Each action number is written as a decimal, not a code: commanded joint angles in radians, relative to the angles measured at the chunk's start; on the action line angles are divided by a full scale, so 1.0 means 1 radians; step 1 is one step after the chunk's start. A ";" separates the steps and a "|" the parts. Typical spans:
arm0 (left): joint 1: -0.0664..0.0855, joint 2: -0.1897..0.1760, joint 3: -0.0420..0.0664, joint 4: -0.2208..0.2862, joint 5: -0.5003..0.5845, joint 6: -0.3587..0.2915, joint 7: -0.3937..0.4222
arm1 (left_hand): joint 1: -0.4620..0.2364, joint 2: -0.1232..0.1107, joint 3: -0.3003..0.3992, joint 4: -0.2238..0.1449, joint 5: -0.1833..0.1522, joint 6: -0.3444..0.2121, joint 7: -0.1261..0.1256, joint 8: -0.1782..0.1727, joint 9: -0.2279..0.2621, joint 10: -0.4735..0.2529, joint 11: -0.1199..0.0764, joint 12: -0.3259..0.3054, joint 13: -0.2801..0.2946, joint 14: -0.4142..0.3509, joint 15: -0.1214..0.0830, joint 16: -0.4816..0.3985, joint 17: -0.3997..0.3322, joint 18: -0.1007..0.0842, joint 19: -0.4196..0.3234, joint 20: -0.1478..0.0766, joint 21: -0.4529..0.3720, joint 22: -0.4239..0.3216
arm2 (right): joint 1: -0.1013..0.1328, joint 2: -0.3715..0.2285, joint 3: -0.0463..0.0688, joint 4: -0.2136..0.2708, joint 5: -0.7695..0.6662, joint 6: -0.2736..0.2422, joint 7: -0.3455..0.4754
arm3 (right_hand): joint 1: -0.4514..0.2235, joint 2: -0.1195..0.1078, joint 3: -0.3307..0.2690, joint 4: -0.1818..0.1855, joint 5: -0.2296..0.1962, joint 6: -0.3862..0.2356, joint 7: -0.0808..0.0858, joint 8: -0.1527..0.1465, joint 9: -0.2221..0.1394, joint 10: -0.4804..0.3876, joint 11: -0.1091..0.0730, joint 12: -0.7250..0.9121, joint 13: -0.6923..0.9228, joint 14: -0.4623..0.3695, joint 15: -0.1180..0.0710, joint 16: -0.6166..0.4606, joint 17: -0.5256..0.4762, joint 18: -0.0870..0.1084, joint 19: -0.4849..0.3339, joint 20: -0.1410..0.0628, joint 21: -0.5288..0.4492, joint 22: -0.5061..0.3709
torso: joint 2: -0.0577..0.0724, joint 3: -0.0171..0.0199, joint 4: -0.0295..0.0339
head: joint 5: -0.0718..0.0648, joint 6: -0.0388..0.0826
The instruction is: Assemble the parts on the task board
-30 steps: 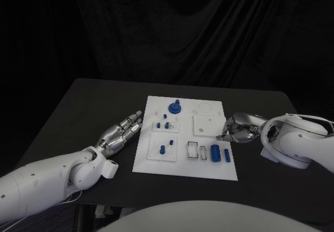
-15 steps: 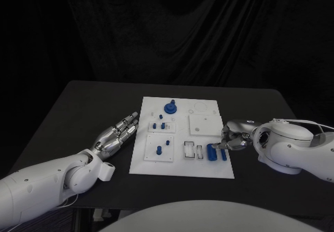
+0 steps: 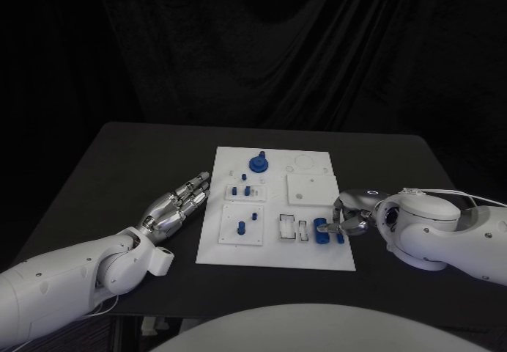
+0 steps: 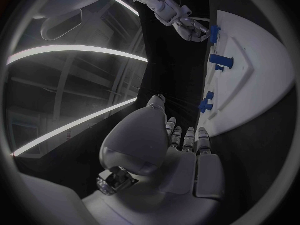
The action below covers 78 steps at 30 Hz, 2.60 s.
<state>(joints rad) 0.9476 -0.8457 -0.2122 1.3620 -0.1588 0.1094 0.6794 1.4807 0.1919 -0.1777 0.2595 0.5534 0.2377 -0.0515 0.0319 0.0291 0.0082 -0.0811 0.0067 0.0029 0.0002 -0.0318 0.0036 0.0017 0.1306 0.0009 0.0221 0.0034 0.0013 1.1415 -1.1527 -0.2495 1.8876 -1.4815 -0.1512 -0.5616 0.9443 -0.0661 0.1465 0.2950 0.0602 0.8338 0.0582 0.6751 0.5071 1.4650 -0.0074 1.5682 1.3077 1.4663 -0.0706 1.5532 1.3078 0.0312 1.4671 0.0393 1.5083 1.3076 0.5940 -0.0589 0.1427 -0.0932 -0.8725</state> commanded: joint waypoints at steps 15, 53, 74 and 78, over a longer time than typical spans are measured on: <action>-0.003 0.004 0.001 0.000 0.005 0.037 0.075 | 0.020 0.002 0.027 -0.022 0.016 0.011 0.027 0.000 0.003 0.003 0.028 -0.003 0.000 0.000 0.032 -0.004 -0.002 -0.018 -0.001 0.021 -0.003 -0.001 | -0.023 0.052 0.000 -0.052 -0.017 -0.011 -0.009 | -0.063 0.006 -0.013 0.000 -0.013 0.012 -0.011 0.017 0.013 0.106 -0.014 0.003 0.263 0.093 -0.013 -0.007 0.213 -0.011 0.073 -0.013 -0.014 0.236 | -0.002 0.0000 -0.0019 | 0.010 0.000; -0.031 0.001 0.001 -0.004 0.005 0.049 0.061 | 0.021 0.003 0.057 -0.050 0.024 0.043 0.057 0.004 0.006 0.011 0.055 -0.001 0.003 0.000 0.047 -0.004 -0.002 -0.016 0.001 0.038 -0.002 0.003 | -0.023 0.056 0.002 -0.086 0.521 -0.132 0.103 | 0.258 0.010 0.173 -0.144 0.650 -0.048 0.006 -0.017 0.015 0.106 -0.001 0.003 0.263 0.096 -0.002 -0.003 0.224 -0.007 0.066 -0.004 -0.028 0.231 | -0.002 -0.0002 -0.0016 | 0.036 0.000; -0.032 0.005 0.001 -0.004 0.005 0.043 0.059 | 0.019 0.002 0.063 -0.054 0.024 0.045 0.060 0.005 0.007 0.013 0.058 -0.001 0.003 0.000 0.051 -0.004 -0.002 -0.015 0.002 0.043 -0.001 0.006 | 0.045 0.120 0.001 -0.098 0.662 -0.037 0.120 | 0.219 0.024 0.176 -0.115 0.551 -0.067 0.015 -0.024 0.010 0.106 0.008 0.003 0.263 0.093 0.005 -0.009 0.213 -0.004 0.060 0.003 -0.040 0.227 | -0.002 -0.0019 -0.0017 | 0.041 0.000; -0.032 0.005 0.001 -0.005 0.005 0.043 0.059 | 0.017 0.001 0.064 -0.056 0.024 0.045 0.062 0.004 0.006 0.014 0.059 -0.001 0.003 0.000 0.054 -0.004 -0.002 -0.015 0.001 0.046 -0.001 0.004 | 0.037 0.137 0.001 -0.113 0.663 -0.037 0.123 | 0.195 0.028 0.162 -0.087 0.454 -0.069 0.018 -0.029 0.004 0.106 0.011 0.003 0.263 0.093 0.008 -0.010 0.211 -0.003 0.059 0.006 -0.043 0.226 | -0.001 -0.0012 0.0000 | 0.041 0.000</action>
<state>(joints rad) 0.9170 -0.8421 -0.2120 1.3551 -0.1587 0.1465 0.6795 1.4920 0.1953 -0.1207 0.2027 0.5718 0.2823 0.0003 0.0319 0.0344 0.0213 -0.0318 0.0067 0.0045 0.0004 0.0145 0.0036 0.0009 0.1314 0.0043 0.0612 0.0035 0.0059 1.1816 -1.0186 -0.2486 1.7775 -0.8359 -0.2142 -0.4495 1.1340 -0.0520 0.2258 0.2850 0.5292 0.7711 0.0735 0.6484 0.5151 1.4664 -0.0015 1.5682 1.3077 1.4686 -0.0695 1.5452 1.3075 0.0313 1.4669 0.0395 1.4715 1.3074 0.5922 -0.0601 0.1416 -0.0521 -0.8725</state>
